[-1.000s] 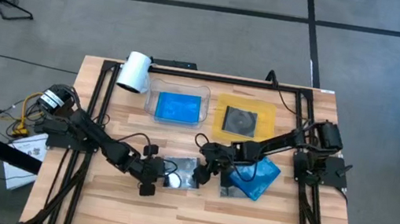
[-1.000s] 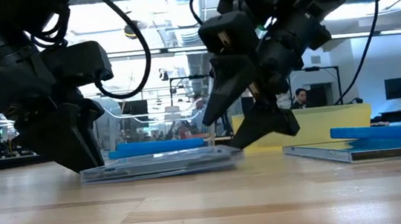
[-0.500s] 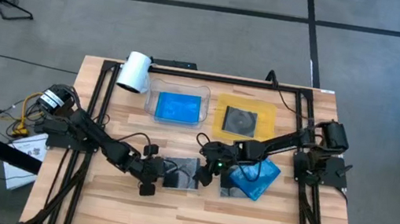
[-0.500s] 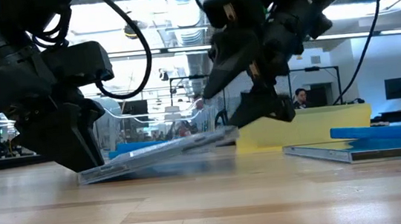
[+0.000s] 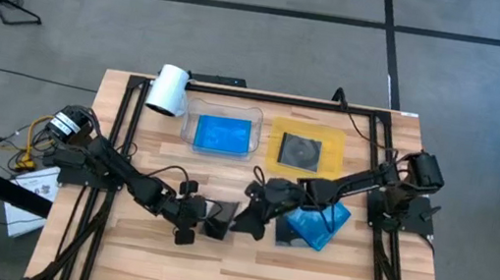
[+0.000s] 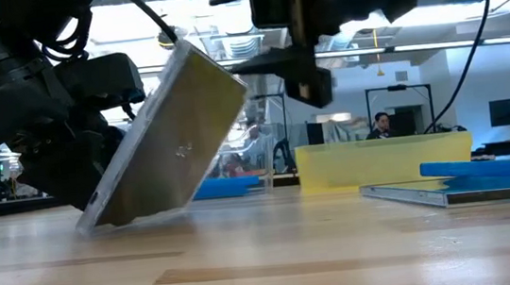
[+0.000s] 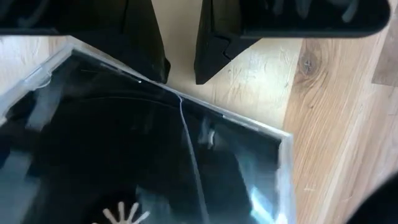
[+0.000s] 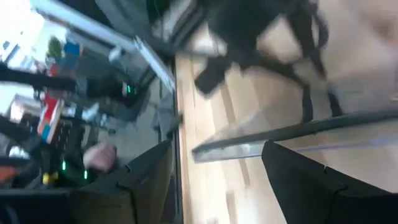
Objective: Pick & place jewel cases by type
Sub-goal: Put the left black CD case into the yellow bin
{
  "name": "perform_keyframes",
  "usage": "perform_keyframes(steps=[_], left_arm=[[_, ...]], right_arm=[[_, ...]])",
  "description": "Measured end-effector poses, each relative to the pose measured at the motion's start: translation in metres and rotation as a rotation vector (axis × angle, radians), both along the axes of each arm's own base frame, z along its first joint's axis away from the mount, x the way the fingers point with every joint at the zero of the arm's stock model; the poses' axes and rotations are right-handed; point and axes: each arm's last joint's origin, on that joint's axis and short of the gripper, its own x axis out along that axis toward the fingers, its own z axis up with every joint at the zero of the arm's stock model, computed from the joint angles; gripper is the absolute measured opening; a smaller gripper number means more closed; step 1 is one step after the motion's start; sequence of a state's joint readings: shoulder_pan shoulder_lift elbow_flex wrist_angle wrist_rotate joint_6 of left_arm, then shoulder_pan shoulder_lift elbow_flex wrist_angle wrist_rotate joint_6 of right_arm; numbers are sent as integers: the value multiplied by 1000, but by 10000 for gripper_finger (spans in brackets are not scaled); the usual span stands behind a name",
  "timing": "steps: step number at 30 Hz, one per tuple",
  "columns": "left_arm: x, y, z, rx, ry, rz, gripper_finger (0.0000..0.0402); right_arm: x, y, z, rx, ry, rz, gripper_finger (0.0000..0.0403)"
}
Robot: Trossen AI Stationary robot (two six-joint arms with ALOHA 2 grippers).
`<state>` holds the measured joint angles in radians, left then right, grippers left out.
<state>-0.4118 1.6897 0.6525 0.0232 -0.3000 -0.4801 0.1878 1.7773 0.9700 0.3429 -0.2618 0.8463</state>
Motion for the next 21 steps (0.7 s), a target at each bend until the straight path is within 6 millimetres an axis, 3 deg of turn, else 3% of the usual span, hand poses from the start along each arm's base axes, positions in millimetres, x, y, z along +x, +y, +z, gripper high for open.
perform_keyframes(steps=[21], left_arm=[[0, 0, 0, 12, -6, 8, 84]], right_arm=[[1, -29, -8, -27, 73, -100, 249]])
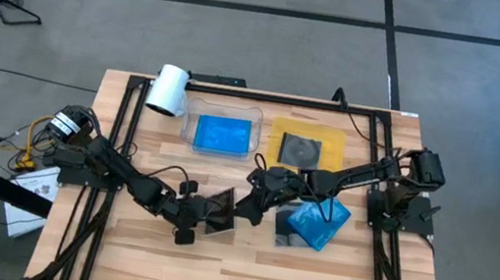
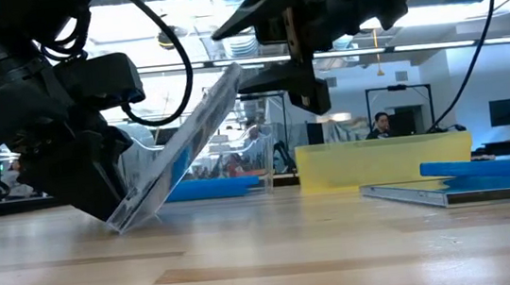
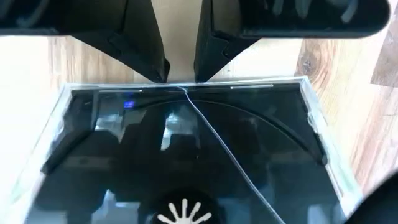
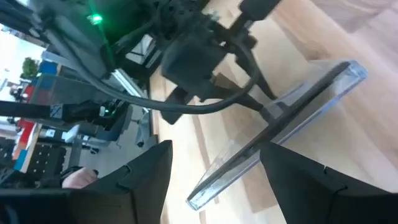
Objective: Pick & place jewel cases by type
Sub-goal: Put the left black CD case into the yellow bin
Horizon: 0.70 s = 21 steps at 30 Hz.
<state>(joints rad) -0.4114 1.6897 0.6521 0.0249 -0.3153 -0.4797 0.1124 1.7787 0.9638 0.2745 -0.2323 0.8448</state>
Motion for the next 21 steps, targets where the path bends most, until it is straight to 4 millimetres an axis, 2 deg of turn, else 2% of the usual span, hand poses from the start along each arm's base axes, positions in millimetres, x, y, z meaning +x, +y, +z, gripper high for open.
perform_keyframes(steps=[5, 8, 21], left_arm=[[1, 0, 0, 3, -10, -2, 84], [1, 0, 1, 7, -20, -10, 84], [2, -1, 1, 14, -29, -14, 84]], right_arm=[[0, -9, -2, -18, 14, -48, 250], [-1, -14, -14, -36, 77, -80, 250], [2, -12, -25, -21, 84, -56, 250]])
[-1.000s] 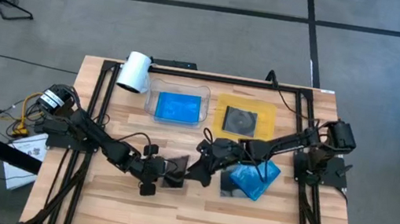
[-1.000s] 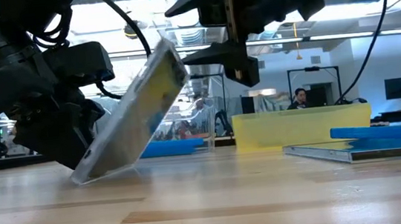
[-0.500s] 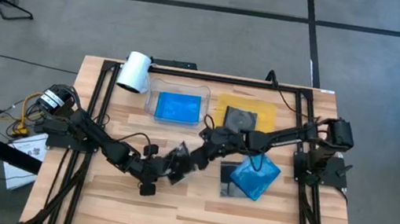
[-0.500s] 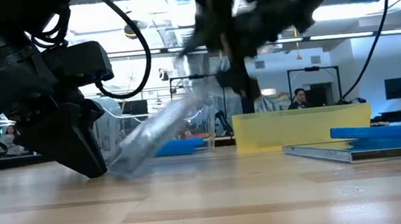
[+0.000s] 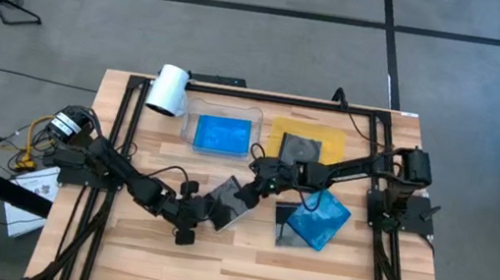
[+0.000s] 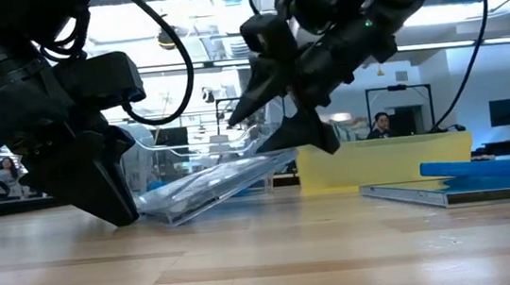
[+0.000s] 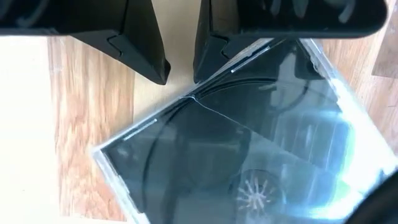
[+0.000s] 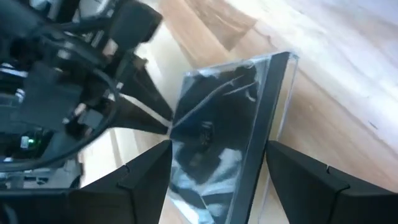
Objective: Pick & place jewel cases by type
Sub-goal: Put the left black CD case into the yellow bin
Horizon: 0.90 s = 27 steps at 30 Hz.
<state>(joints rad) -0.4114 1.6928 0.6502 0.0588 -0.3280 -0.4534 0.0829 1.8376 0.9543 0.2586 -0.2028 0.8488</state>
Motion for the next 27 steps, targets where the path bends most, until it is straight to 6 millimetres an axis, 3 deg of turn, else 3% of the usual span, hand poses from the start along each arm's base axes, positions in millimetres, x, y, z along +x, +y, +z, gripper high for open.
perform_keyframes(steps=[4, 7, 11, 15, 27], left_arm=[[0, 0, 0, 3, 0, 1, 84], [0, 0, 0, 6, 3, 2, 84], [0, 0, 0, 10, 6, 5, 84], [0, 0, -1, 15, 4, 9, 84], [0, 0, 0, 13, -4, 10, 84]], right_arm=[[3, 1, 0, 18, -37, -1, 250], [10, 2, 13, 34, -150, 13, 250], [12, 15, 25, 147, -237, 190, 249], [7, 28, 20, 183, -189, 259, 248], [6, 30, 18, 128, -166, 188, 248]])
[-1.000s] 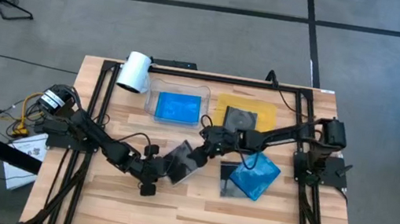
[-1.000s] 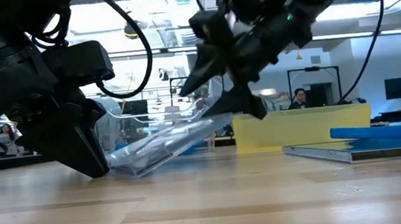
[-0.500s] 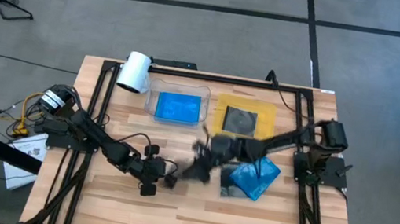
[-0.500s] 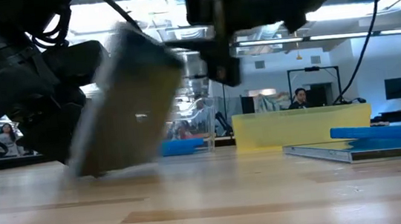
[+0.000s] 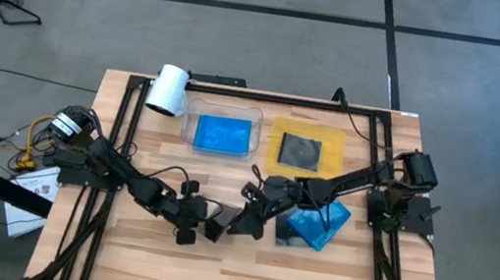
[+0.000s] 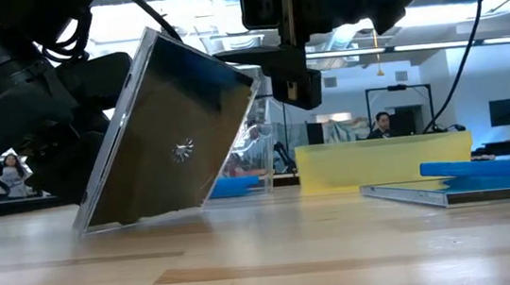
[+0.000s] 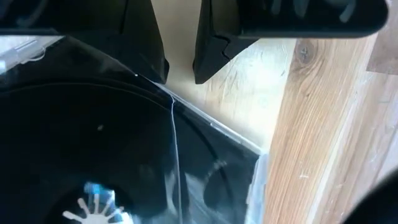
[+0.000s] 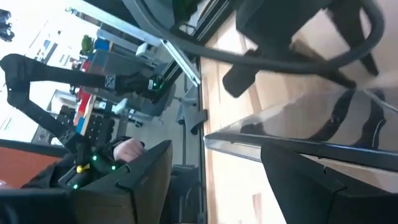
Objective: Pick & place jewel cases by type
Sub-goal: Put the left black CD case into the yellow bin
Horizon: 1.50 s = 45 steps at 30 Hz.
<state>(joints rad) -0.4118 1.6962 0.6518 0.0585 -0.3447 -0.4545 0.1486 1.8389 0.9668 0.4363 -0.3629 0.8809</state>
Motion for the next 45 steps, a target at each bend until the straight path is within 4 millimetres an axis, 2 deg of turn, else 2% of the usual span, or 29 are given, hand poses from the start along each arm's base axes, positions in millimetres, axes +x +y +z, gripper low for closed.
perform_keyframes(steps=[13, 45], left_arm=[[0, 0, 0, -2, -6, 0, 84], [0, -2, 0, -32, 19, -42, 84]], right_arm=[[2, -7, 2, -41, -37, -59, 249], [1, -14, 1, 9, 2, -2, 249]])
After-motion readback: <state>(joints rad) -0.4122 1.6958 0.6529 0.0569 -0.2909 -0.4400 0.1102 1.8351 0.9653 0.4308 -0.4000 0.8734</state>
